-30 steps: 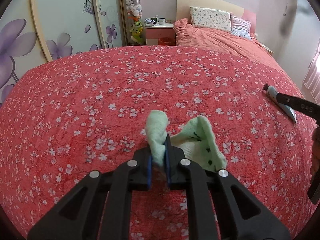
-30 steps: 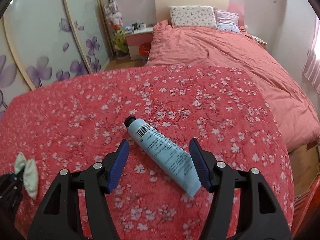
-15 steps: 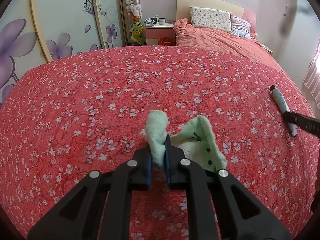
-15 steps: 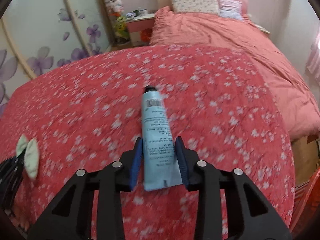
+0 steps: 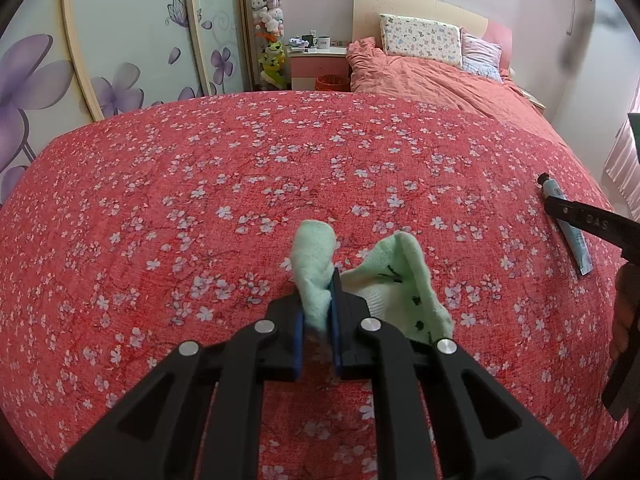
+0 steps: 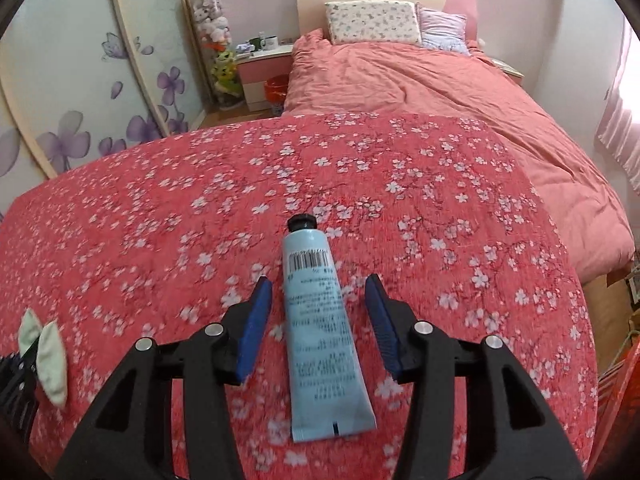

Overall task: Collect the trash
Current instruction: 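Carry the sock and tube to the orange basket and release both inside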

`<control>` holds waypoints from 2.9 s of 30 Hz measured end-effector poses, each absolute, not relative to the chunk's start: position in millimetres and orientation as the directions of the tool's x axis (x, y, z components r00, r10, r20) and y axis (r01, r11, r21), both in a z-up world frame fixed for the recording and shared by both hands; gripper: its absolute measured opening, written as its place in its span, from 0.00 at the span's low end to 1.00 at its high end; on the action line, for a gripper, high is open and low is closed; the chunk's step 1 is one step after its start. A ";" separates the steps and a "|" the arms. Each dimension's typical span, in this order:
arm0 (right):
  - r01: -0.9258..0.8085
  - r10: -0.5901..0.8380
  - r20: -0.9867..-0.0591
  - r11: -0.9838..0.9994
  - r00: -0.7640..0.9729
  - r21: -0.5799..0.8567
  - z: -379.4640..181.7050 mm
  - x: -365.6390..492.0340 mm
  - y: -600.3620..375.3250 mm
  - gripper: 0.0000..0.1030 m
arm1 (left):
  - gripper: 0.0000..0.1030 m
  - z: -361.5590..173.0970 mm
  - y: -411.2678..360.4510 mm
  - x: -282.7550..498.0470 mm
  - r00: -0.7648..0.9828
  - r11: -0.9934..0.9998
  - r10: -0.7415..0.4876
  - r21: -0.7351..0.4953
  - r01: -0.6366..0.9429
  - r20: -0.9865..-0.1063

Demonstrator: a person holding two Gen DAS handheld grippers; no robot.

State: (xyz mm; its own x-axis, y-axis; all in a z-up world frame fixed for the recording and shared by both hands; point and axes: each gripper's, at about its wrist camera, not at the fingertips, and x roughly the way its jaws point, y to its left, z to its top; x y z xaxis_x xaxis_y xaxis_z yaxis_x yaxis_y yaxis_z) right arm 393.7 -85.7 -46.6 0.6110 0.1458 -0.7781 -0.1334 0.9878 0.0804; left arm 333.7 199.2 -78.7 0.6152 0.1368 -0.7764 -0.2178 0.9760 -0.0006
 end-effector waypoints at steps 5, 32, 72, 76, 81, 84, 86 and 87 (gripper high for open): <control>-0.130 0.132 -0.774 0.989 0.620 0.065 -46.9 406.2 -80.9 0.48 | 0.11 -78.5 199.3 333.3 0.615 0.976 0.136 -0.001 -0.218 -0.776; -0.126 0.201 -0.742 0.979 0.640 0.158 -37.6 340.2 -128.6 0.27 | 0.11 -76.4 204.1 331.0 0.624 0.976 0.107 -0.039 -0.215 -0.774; 0.074 0.015 -0.379 0.973 0.925 0.218 62.3 131.8 -290.8 0.27 | 0.10 74.8 -31.3 226.1 0.776 0.938 -0.338 -0.120 0.326 -0.532; 0.128 -0.035 -0.368 0.964 0.929 0.232 61.9 121.9 -316.7 0.27 | 0.10 78.0 -75.7 219.3 0.749 0.907 -0.402 -0.119 0.404 -0.527; 0.181 -0.084 -0.362 0.953 0.928 0.244 59.3 116.7 -339.0 0.27 | 0.10 72.8 -125.4 215.1 0.707 0.870 -0.462 -0.119 0.478 -0.535; 0.208 -0.108 -0.357 0.944 0.928 0.256 57.0 112.1 -353.2 0.27 | 0.10 66.9 -149.8 214.1 0.681 0.848 -0.493 -0.126 0.514 -0.542; 0.225 -0.122 -0.355 0.938 0.927 0.265 55.6 111.1 -361.3 0.27 | 0.10 64.1 -165.5 214.3 0.663 0.836 -0.509 -0.129 0.534 -0.549; 0.230 -0.127 -0.354 0.936 0.926 0.266 54.4 109.9 -363.6 0.27 | 0.10 62.2 -173.6 213.9 0.656 0.830 -0.515 -0.129 0.543 -0.553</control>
State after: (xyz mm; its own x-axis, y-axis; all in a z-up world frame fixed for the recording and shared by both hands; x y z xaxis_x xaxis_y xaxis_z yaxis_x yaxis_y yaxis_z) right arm 109.9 -363.6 54.4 0.9264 -0.1273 -0.3545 0.2305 0.9359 0.2663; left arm 213.9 -173.6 62.2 0.6555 -0.5147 -0.5526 0.5430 0.8298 -0.1288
